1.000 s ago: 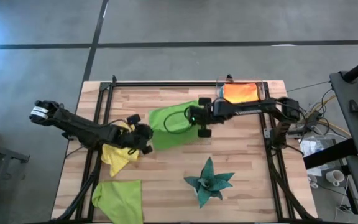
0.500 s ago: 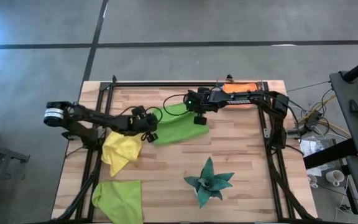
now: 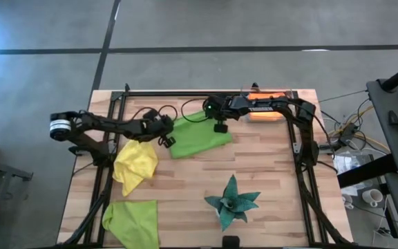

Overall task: Fold microfiber towels
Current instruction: Fold the green microfiber cloth

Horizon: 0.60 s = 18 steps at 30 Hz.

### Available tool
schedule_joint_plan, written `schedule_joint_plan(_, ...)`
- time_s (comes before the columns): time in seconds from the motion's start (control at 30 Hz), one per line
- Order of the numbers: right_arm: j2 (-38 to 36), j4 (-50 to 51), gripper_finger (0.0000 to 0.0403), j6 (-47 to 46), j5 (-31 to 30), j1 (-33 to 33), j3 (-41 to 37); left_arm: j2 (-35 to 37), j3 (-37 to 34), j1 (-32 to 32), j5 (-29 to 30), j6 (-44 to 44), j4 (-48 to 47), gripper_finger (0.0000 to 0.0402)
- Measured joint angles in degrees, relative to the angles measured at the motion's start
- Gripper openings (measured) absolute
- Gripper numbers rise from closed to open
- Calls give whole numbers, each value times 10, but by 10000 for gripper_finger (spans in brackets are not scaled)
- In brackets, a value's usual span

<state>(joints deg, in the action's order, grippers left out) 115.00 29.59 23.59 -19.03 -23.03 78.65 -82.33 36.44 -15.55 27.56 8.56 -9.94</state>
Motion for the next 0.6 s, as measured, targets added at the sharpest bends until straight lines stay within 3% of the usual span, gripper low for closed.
schedule_joint_plan(0.6, -10, -46, 9, 15, 0, -29, 5, 16, -2, -9, 0, 1, -1, 0)
